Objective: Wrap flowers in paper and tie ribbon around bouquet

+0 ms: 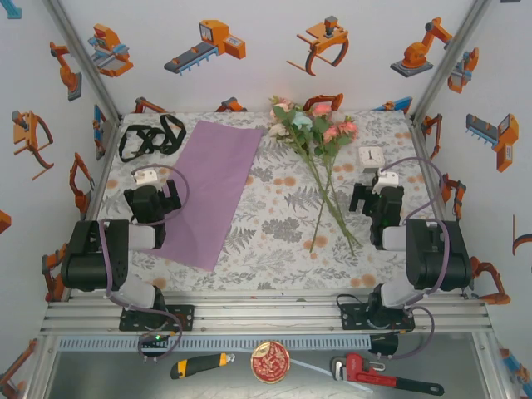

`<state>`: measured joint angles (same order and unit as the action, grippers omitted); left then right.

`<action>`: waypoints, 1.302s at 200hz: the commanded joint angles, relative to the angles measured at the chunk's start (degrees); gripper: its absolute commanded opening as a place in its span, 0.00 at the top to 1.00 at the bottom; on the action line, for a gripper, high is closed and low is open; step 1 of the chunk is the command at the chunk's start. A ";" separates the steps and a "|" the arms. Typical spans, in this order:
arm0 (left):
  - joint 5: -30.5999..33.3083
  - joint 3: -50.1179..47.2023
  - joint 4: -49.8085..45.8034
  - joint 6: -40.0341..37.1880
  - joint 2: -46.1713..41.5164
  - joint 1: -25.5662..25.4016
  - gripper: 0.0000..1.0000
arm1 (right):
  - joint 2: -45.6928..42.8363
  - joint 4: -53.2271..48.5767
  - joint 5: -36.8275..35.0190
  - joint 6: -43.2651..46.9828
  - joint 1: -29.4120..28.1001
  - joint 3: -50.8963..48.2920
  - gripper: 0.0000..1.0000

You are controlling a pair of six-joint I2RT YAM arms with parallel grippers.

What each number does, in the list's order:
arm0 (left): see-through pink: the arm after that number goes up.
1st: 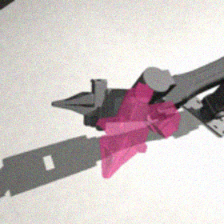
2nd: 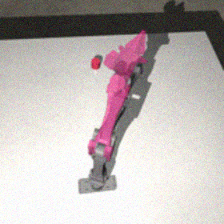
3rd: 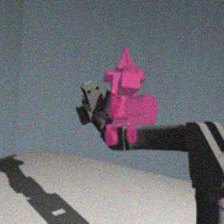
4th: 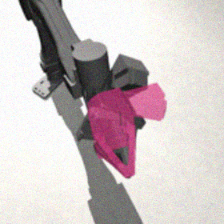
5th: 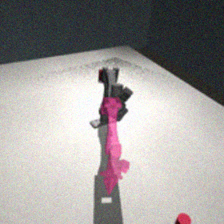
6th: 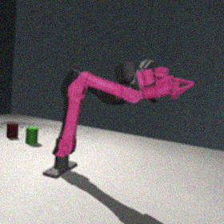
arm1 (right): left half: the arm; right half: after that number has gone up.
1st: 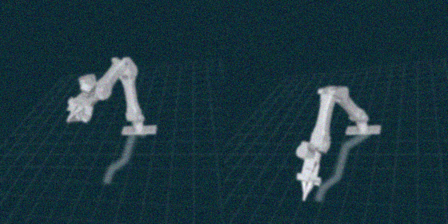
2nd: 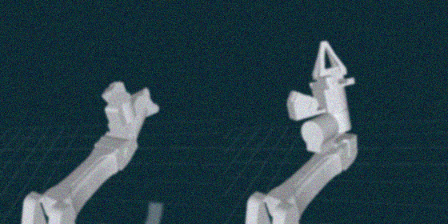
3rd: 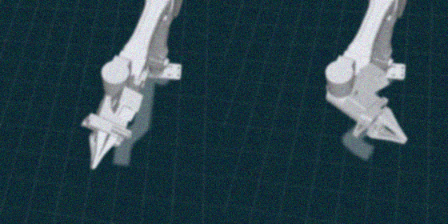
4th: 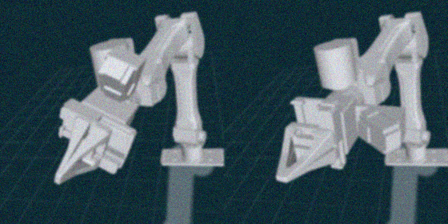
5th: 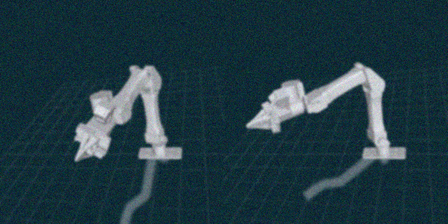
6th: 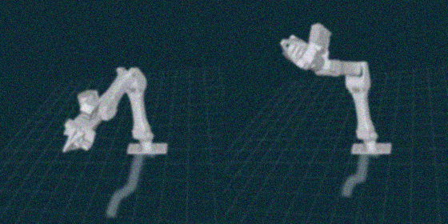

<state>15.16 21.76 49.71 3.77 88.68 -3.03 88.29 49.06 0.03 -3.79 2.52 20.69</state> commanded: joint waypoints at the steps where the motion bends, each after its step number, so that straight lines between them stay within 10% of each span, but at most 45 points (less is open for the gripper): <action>1: -0.48 0.52 0.75 -0.06 -0.14 -0.22 0.03 | 0.20 0.86 0.32 -0.04 0.46 1.50 0.01; 200: -4.35 -2.99 -0.86 0.38 -9.95 1.31 0.03 | -8.06 -6.56 -1.29 -1.83 1.11 2.13 0.01; 227: -4.42 2.26 -20.46 4.05 -25.82 0.68 0.03 | -19.70 -31.53 -5.97 -11.95 1.09 10.43 0.02; 260: -4.28 28.87 -64.32 19.51 -26.24 -1.49 0.03 | -24.27 -59.84 6.65 -29.32 -1.45 27.46 0.08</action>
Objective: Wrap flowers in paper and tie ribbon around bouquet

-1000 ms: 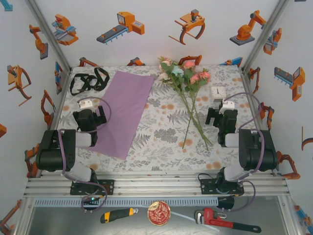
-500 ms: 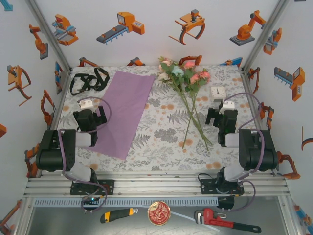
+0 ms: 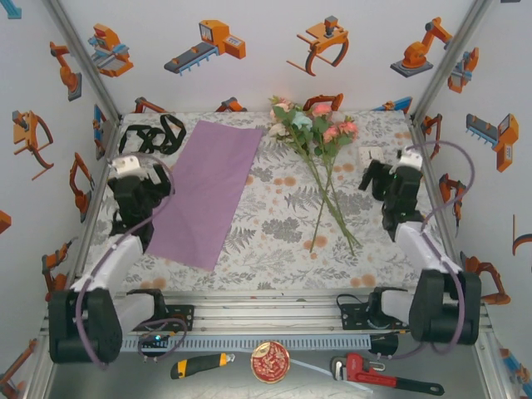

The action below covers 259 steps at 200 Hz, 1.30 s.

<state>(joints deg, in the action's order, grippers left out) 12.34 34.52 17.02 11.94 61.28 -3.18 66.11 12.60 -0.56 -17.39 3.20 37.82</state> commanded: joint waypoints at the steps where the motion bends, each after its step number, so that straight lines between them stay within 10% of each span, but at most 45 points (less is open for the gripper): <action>1: -1.58 16.81 -32.45 11.51 1.50 -1.41 0.03 | -1.97 -23.92 7.55 -16.13 -2.45 10.64 0.08; 43: -10.28 33.23 -44.98 11.20 18.13 -4.03 0.00 | 8.62 -33.14 10.98 -20.59 -19.42 26.19 0.08; 115: -10.17 55.02 -57.71 -7.38 49.66 -0.42 0.24 | 29.61 -26.07 5.97 -16.62 -37.91 39.17 0.09; 168: -16.06 65.64 -59.12 -11.28 62.10 1.52 0.24 | 42.69 -27.45 2.46 -13.13 -42.39 47.86 0.10; 259: -22.22 69.45 -60.08 -11.94 67.33 2.65 0.40 | 53.42 -22.10 3.34 -16.35 -43.38 51.55 0.49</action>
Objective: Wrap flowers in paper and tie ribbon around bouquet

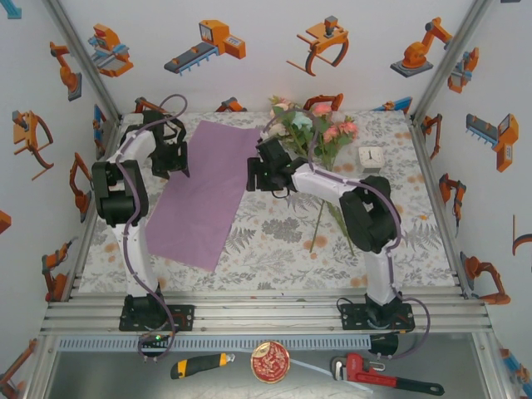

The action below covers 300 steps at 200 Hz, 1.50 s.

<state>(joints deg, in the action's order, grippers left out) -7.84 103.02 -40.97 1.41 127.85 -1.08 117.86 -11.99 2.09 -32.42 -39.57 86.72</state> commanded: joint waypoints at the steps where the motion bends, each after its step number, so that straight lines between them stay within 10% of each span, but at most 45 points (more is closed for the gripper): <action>1: -2.03 0.95 -2.10 -1.41 0.74 0.55 0.40 | 1.80 2.54 0.80 -1.41 -0.60 2.71 0.49; 85: -4.74 -0.10 -2.27 -1.40 -1.45 0.75 0.65 | 6.97 1.44 1.08 -2.31 -0.86 6.80 0.65; 229: -3.66 -3.27 -2.53 -1.56 -8.41 0.73 0.94 | 6.66 0.70 1.08 -1.58 -0.86 6.59 0.65; 300: -5.88 -3.30 1.20 -0.04 -4.02 0.68 0.54 | 6.40 -0.19 1.50 0.15 -0.86 6.66 0.62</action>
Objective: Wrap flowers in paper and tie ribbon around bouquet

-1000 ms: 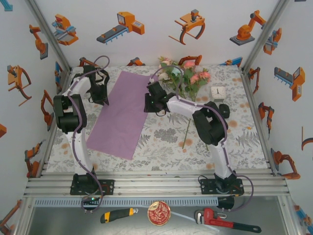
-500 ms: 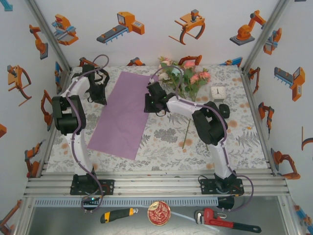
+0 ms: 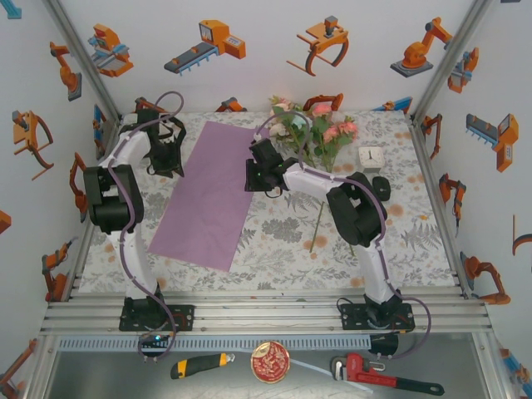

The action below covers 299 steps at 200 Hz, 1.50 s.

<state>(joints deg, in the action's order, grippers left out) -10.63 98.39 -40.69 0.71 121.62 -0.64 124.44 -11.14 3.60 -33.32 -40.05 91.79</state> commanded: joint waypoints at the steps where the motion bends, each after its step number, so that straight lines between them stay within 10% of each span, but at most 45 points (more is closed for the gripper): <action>1: -3.08 1.48 0.94 0.72 2.30 0.22 0.54 | -0.17 -1.11 0.05 1.06 -0.38 1.62 0.62; 157: -4.40 2.46 0.88 3.46 1.38 0.12 1.00 | 1.23 -2.20 0.55 1.08 -0.40 2.76 0.64; 225: -15.63 -5.25 3.63 31.87 -13.36 -0.37 1.00 | 7.30 -2.15 5.07 6.21 0.67 13.81 0.62; 264: -8.11 -6.50 3.21 41.48 -19.13 -3.07 1.00 | -0.90 -7.78 9.32 11.94 2.96 15.96 0.38; 299: -3.30 -4.75 1.68 49.95 -20.85 -6.42 1.00 | -19.27 -0.39 11.93 12.47 1.06 -2.95 0.16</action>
<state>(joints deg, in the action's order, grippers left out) -18.39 92.77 -37.08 41.76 102.17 -4.93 119.04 -15.81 11.92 -22.81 -37.10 98.26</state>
